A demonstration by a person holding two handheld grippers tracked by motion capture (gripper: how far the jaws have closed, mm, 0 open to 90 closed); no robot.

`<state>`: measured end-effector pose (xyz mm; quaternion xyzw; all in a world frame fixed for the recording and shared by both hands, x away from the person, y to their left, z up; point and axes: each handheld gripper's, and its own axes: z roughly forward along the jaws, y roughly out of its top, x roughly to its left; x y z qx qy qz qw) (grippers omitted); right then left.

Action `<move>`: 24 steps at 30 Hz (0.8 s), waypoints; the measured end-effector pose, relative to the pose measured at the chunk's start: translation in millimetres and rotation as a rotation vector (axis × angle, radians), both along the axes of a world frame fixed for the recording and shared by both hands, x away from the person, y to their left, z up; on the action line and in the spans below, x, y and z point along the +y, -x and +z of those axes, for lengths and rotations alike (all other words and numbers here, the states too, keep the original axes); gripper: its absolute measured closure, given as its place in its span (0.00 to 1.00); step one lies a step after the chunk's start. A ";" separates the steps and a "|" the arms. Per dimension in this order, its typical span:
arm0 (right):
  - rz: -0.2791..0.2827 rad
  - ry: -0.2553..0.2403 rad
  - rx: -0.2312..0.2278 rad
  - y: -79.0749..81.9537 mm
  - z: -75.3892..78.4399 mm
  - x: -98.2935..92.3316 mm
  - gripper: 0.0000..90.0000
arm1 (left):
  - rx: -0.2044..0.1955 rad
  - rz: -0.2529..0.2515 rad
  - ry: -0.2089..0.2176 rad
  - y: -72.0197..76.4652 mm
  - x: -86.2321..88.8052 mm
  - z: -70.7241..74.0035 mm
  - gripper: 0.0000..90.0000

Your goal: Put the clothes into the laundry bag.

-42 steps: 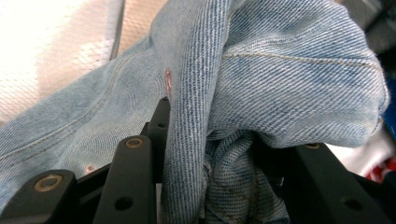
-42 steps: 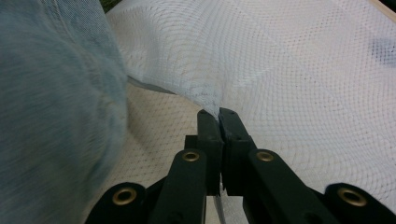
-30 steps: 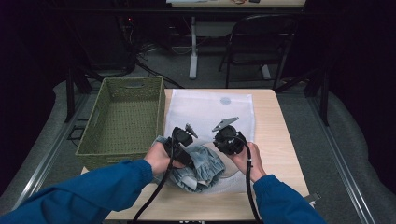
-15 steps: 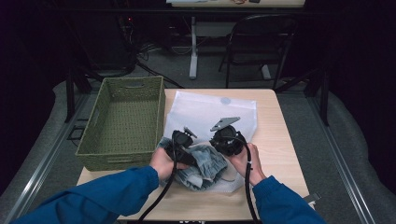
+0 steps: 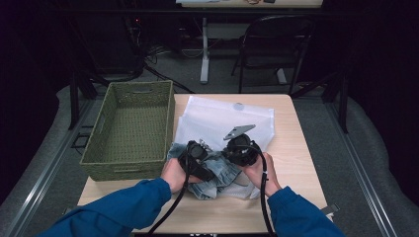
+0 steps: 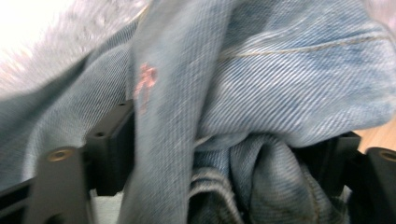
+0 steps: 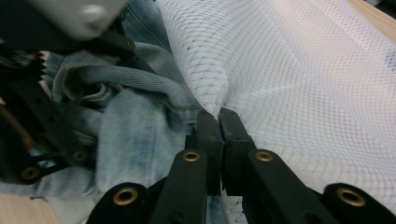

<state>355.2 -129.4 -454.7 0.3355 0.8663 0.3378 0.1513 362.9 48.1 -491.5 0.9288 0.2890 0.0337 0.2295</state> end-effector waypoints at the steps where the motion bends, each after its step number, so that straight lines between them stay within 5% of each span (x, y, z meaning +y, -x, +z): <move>1: 0.001 0.005 -0.002 -0.4 0.2 -0.6 0.99 | 0.005 -0.022 -0.005 -0.3 1.6 2.4 0.22; 3: -0.002 -0.003 0.005 -1.0 0.0 -1.7 0.99 | 0.026 -0.080 -0.055 -1.8 1.5 5.4 0.16; 9: 0.007 -0.004 0.014 -2.1 -1.6 -2.3 0.99 | 0.103 -0.182 -0.053 -9.2 5.0 -3.8 0.17; 12: 0.006 -0.007 0.014 -2.9 -2.2 -3.2 0.99 | 0.093 -0.209 -0.007 -9.8 7.2 -10.1 0.41; 16: 0.004 -0.007 0.013 -2.2 -0.7 -2.7 0.99 | 0.043 -0.167 0.042 -6.6 10.5 -12.6 0.67; 20: -0.003 -0.027 -0.001 -1.1 6.3 -4.6 0.99 | 0.021 -0.109 0.063 -6.5 14.2 -1.1 0.71; 24: -0.009 -0.051 -0.014 0.5 12.1 -5.4 0.99 | 0.024 0.011 0.084 -9.3 16.5 18.1 0.71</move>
